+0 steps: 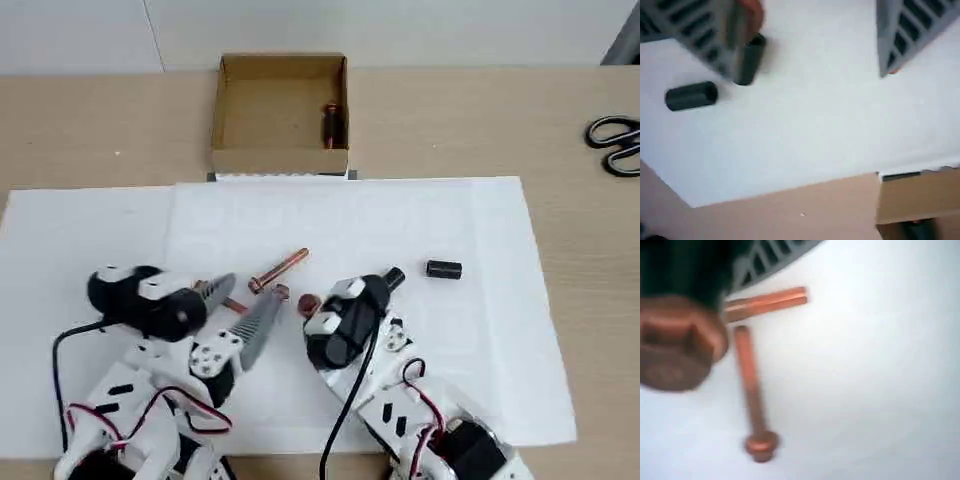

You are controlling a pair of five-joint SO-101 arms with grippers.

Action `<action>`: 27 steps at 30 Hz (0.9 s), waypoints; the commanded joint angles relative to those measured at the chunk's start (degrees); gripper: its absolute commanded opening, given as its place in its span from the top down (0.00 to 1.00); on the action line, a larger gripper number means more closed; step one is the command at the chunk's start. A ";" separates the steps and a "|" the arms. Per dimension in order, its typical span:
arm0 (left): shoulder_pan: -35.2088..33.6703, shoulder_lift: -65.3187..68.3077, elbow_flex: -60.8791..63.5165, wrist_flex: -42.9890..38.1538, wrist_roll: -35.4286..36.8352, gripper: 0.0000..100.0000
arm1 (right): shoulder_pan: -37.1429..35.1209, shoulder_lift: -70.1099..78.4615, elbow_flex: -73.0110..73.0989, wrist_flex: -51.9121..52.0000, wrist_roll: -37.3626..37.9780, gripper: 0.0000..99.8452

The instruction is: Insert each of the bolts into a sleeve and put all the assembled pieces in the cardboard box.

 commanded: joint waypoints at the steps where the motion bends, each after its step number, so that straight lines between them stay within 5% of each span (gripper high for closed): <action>1: -3.52 0.09 0.40 -0.35 -0.26 0.99 | 3.38 -0.48 -3.16 0.40 -0.62 1.00; 11: -22.33 0.09 19.47 -9.41 -0.44 0.99 | 21.32 -0.48 -3.34 0.40 -2.46 1.00; 18: -23.38 0.00 32.84 -20.75 -5.10 0.99 | 29.93 -0.40 -0.97 0.13 -6.51 1.00; 27: -23.12 0.00 32.84 -21.01 -5.71 0.99 | 32.40 5.05 0.00 -8.84 -6.24 1.00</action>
